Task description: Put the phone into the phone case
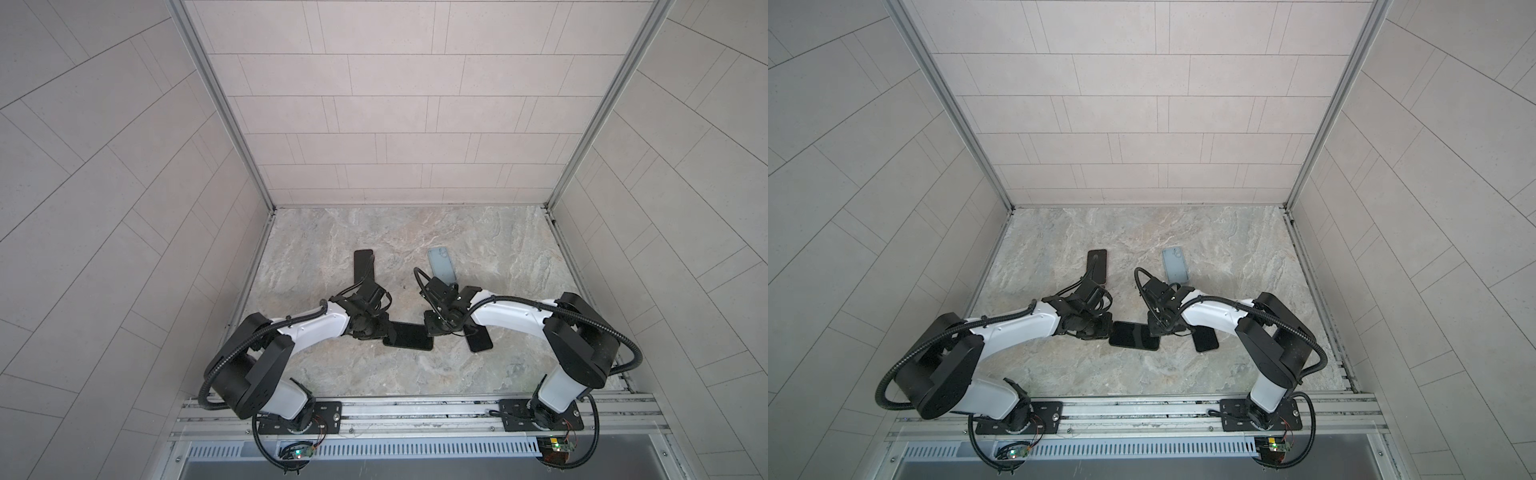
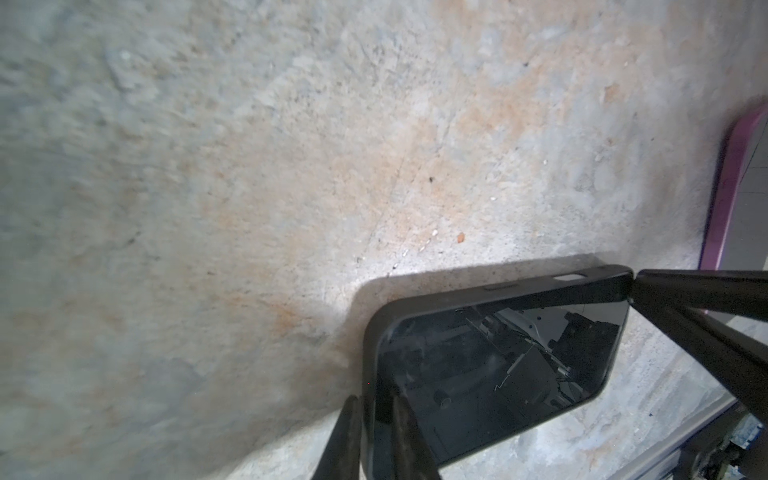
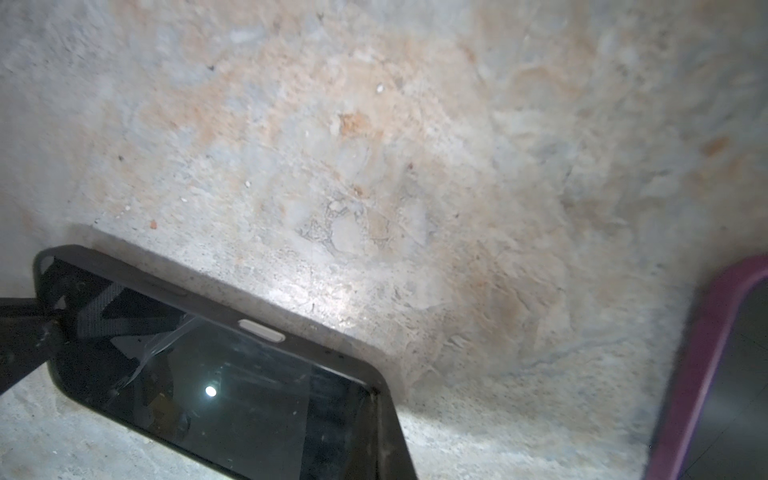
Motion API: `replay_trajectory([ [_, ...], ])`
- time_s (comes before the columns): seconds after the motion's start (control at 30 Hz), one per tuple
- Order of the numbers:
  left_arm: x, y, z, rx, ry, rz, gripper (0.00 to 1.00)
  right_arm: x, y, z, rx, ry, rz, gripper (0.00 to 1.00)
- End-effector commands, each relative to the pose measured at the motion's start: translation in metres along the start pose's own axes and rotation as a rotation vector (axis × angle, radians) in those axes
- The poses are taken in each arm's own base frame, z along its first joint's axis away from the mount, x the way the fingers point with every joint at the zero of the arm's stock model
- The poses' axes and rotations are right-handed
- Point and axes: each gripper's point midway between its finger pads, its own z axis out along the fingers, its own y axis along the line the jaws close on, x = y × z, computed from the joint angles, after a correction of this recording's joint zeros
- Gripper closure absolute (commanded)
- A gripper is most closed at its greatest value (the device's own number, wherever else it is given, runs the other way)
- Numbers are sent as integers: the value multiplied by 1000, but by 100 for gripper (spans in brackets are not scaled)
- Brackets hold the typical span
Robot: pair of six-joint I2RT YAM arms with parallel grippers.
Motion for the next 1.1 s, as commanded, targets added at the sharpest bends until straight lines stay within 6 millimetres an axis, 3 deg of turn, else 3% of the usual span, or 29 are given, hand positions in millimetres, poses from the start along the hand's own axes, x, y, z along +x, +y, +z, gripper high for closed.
replay_trajectory([
  [0.0, -2, -1, -9, -17, -14, 15, 84, 5, 8, 8, -32, -29, -26, 100],
  [0.17, -1, -1, -10, -11, -17, 12, 83, -15, 18, -39, -30, -226, -92, 100],
  [0.33, -3, -3, -10, -7, -17, 16, 84, -23, 20, -58, -42, -288, -112, 100],
  [0.43, -3, -3, -10, -7, -17, 15, 83, -19, 16, -50, -5, -242, -111, 100],
  [0.7, -2, -3, -9, -3, -16, 11, 83, 4, 14, -2, 62, -19, -100, 100],
  [0.9, 0, -1, -7, -4, -14, 6, 84, 12, 8, 13, 107, 45, -100, 100],
  [1.07, 1, -1, -7, -2, -14, 7, 83, 16, 1, 14, 147, 65, -101, 100],
])
